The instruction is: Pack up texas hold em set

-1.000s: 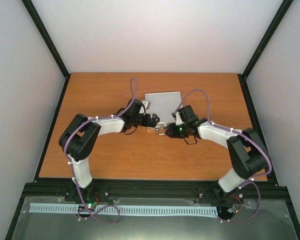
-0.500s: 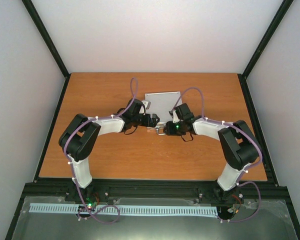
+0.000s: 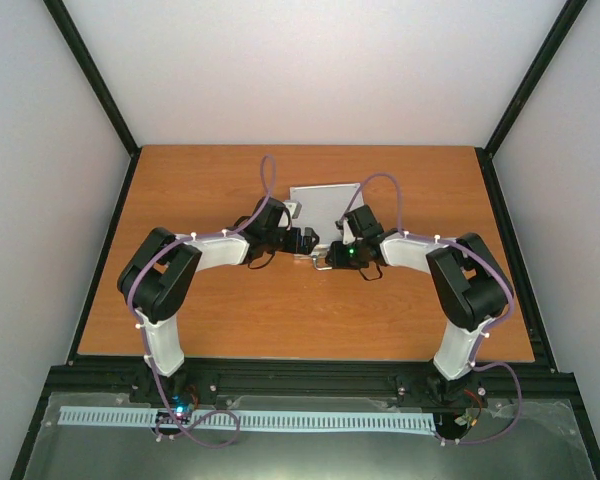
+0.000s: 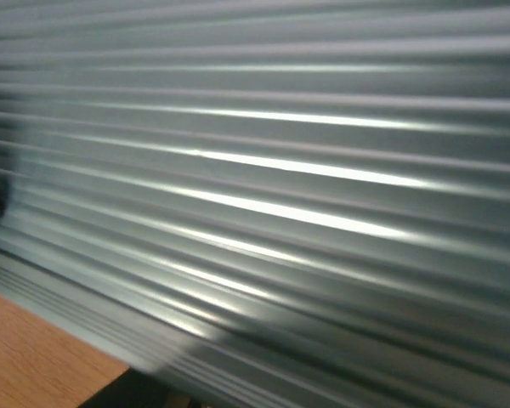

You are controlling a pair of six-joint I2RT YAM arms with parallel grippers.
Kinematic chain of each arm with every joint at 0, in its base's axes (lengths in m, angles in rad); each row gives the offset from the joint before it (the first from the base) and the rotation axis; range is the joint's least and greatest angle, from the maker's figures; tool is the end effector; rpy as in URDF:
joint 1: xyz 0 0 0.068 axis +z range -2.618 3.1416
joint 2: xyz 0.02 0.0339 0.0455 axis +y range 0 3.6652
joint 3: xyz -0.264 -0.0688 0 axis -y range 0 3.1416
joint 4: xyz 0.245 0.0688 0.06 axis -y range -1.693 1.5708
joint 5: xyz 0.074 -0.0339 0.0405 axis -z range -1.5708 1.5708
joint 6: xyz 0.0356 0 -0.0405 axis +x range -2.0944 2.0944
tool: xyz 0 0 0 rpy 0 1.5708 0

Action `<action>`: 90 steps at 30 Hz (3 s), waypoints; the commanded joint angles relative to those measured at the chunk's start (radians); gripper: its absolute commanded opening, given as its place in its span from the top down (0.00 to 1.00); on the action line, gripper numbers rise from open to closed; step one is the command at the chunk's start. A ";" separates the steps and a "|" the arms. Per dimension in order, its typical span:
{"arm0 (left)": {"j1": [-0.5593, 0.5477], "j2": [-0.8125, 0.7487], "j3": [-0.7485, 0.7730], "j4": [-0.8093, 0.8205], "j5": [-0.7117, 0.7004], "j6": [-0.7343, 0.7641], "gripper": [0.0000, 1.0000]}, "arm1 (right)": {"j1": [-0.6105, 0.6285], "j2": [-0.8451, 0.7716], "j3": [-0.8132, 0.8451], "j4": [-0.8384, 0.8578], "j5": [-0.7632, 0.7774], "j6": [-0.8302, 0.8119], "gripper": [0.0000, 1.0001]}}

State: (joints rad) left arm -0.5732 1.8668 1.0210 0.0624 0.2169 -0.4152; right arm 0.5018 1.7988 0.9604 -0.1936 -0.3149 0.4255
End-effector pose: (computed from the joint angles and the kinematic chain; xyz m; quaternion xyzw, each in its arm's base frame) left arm 0.3163 -0.2133 0.1457 0.1138 0.9119 -0.2689 0.2883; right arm 0.2958 0.1749 0.1360 -0.0780 0.9497 0.2527 0.1675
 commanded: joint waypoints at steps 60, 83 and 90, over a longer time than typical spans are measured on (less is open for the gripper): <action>-0.004 0.089 -0.086 -0.299 -0.106 0.075 0.00 | -0.060 -0.193 0.049 0.177 -0.325 0.163 0.97; -0.003 -0.151 0.255 -0.592 -0.271 0.142 0.07 | -0.059 -0.357 -0.116 -0.059 -0.065 -0.007 0.64; -0.004 -0.022 0.444 -0.689 -0.270 0.162 0.36 | -0.059 -0.395 -0.138 -0.083 -0.035 -0.012 0.60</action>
State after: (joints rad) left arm -0.5743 1.7725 1.3754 -0.5301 -0.0402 -0.2810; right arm 0.4431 1.4429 0.8410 -0.2562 -0.3878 0.4313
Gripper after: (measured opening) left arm 0.660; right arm 0.395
